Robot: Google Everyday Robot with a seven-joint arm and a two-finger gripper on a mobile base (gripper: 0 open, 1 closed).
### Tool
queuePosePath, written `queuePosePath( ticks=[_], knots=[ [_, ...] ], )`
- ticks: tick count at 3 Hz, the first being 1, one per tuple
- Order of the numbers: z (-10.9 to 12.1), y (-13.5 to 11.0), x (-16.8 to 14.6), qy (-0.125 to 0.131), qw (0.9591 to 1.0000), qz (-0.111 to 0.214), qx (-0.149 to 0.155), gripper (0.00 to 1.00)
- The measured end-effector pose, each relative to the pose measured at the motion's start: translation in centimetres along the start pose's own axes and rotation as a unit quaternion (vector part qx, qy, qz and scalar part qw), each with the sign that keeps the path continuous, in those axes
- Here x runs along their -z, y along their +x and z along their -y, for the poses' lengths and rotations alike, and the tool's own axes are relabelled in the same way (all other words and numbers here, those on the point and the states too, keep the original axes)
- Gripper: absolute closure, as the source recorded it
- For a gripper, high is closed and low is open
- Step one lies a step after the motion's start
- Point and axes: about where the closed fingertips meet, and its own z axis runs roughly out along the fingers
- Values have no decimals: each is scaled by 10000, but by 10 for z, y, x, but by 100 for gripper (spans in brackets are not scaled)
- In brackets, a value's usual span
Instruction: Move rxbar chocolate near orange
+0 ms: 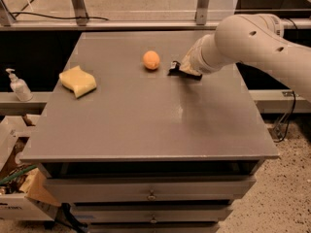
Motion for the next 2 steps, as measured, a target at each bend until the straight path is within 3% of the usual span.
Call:
queuePosePath(
  ticks=[2],
  knots=[
    [-8, -15, 0, -134, 9997, 196, 26, 0]
  ],
)
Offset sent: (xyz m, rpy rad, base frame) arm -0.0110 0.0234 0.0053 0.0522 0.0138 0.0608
